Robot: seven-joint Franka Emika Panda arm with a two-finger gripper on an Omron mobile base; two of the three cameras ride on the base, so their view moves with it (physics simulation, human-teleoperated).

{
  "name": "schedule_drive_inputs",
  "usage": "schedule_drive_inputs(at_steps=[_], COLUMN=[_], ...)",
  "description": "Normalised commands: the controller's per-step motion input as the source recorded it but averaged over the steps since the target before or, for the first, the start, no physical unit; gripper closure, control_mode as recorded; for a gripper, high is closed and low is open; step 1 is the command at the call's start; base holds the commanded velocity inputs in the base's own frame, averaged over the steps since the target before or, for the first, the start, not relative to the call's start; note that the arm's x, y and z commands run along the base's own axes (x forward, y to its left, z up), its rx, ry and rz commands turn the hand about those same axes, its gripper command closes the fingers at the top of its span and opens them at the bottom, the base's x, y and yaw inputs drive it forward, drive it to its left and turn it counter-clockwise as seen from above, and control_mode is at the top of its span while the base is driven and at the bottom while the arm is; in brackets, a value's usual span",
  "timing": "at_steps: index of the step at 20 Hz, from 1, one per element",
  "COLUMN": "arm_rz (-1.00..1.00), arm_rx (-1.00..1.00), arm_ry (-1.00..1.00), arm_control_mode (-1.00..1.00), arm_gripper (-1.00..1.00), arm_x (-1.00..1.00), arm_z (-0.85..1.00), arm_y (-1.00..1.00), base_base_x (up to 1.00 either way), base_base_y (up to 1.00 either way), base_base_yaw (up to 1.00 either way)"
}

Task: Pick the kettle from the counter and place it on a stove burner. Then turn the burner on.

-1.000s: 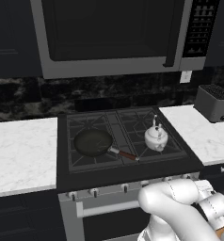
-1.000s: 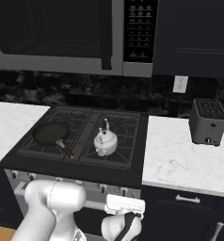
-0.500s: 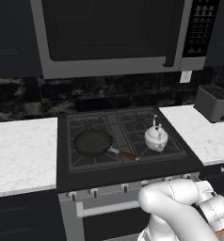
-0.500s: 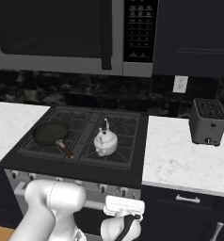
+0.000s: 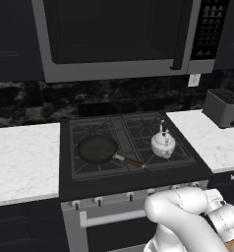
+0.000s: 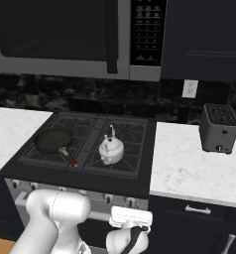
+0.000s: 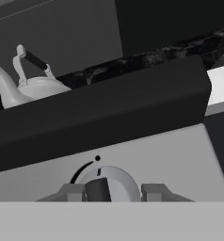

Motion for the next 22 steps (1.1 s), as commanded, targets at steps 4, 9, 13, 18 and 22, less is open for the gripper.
schedule_drive_inputs(at_steps=[4,9,13,18,22], arm_rz=[0.10,0.26,0.30,0.30,0.30], arm_rx=[-0.03,-0.17,-0.23,-0.24,-0.23], arm_ry=[-0.09,-0.20,-0.24,-0.23,-0.27], arm_control_mode=[-1.00,-1.00,-1.00,-1.00,-1.00], arm_gripper=[1.00,1.00,1.00,1.00,1.00], arm_x=[0.00,0.00,0.00,0.00,0.00], arm_z=[0.10,0.07,0.01,0.00,0.01], arm_y=[-0.03,-0.06,-0.03,-0.03,-0.03], base_base_x=[0.00,0.00,0.00,0.00,0.00], base_base_y=[0.00,0.00,0.00,0.00,0.00], base_base_yaw=[0.00,0.00,0.00,0.00,0.00])
